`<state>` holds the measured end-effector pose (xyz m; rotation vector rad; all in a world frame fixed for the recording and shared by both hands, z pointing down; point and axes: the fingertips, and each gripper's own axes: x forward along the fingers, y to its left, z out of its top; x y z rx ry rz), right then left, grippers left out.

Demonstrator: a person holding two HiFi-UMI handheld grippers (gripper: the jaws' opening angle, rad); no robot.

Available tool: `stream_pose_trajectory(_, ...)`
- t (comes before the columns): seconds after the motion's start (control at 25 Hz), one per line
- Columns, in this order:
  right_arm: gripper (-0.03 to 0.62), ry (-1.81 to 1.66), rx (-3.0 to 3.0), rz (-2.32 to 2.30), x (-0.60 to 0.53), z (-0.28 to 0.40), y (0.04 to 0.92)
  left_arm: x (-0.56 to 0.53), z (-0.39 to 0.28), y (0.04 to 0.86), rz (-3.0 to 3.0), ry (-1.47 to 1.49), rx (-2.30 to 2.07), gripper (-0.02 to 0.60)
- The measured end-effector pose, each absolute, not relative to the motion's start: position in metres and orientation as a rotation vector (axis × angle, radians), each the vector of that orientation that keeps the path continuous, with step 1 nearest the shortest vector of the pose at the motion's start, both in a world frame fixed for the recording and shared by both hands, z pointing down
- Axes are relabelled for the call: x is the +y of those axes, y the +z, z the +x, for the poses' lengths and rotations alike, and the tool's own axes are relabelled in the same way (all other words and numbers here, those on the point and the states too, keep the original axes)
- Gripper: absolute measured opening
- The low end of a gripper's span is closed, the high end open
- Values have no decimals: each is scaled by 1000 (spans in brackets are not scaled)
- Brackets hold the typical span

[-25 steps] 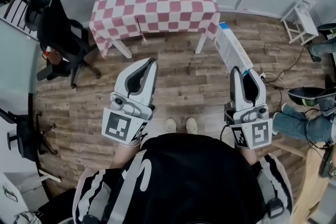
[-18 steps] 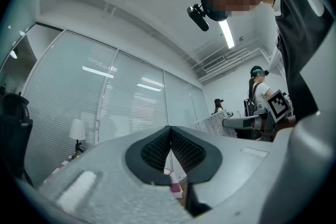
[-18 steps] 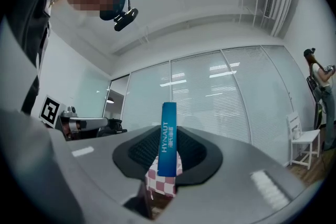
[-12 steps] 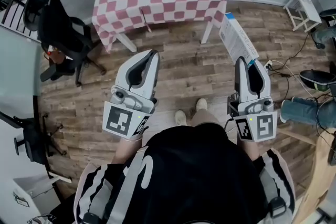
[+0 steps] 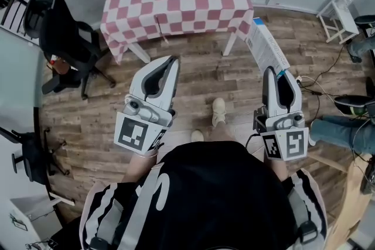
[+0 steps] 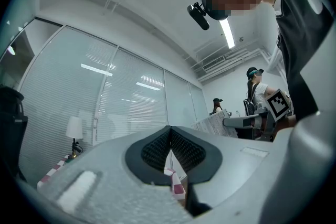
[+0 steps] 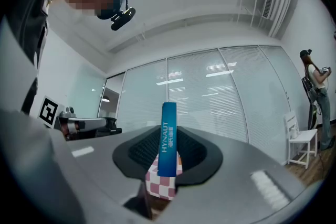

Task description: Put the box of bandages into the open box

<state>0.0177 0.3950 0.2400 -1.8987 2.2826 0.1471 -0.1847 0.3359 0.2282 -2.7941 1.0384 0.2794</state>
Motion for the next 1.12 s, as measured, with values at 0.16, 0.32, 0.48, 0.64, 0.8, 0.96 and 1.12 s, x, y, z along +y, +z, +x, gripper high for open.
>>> stream_pose_trajectory(0.16,84,165,2294,-1867,368,29,236,311,-172,227,-2782,283,1046,0)
stream_pose_trajectory(0.32,84,162,2306,-1844,336,43,236,281,-157,224,-2770,289,1060,0)
stream_pose_trajectory(0.48,84,163,2313,-1831,306,58,235,254,-143,221,-2751,297,1062,0)
stream_pose_trajectory(0.64,84,163,2317,-1815,276,69,231,225,-131,217,-2741,297,1078,0)
stream_pose_trajectory(0.8,84,163,2325,-1803,251,81,229,201,-120,214,-2732,288,1096,0)
stream_pose_trajectory(0.96,84,152,2333,-1787,226,93,228,178,-109,214,-2727,278,1119,0)
stream_pose_trajectory(1.12,84,155,2351,-1762,204,103,226,159,-98,211,-2712,307,1136,0)
